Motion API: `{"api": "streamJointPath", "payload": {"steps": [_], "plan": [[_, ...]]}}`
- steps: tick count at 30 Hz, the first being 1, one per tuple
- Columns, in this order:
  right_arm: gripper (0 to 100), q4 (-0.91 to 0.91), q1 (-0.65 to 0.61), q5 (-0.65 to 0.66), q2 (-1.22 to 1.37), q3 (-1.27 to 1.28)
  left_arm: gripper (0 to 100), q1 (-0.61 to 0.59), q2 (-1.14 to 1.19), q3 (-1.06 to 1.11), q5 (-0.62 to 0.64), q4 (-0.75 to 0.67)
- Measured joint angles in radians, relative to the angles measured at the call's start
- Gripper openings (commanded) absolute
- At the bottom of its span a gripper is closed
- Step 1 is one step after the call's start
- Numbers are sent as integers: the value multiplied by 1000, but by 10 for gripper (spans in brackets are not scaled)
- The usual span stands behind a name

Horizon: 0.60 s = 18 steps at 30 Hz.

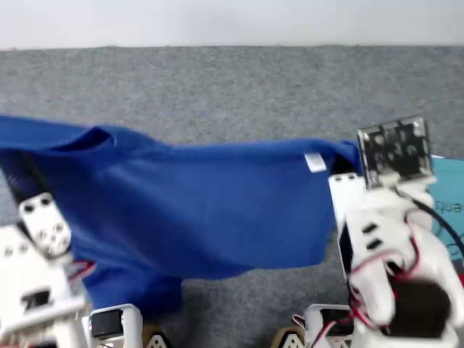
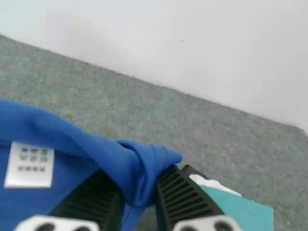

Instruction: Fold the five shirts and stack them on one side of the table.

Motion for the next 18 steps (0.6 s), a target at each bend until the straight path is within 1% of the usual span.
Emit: {"api": "streamJointPath", "payload": {"steps": [4, 7, 12, 18], "plan": [[9, -173, 0, 0, 9, 146, 14, 0, 2, 187, 2, -163], [9, -241, 0, 0, 11, 230, 14, 0, 8, 301, 3, -222], [9, -295, 0, 0, 11, 299, 14, 0, 14, 351, 3, -236], [9, -457, 0, 0, 75, 422, 14, 0, 14, 416, 3, -236]]}}
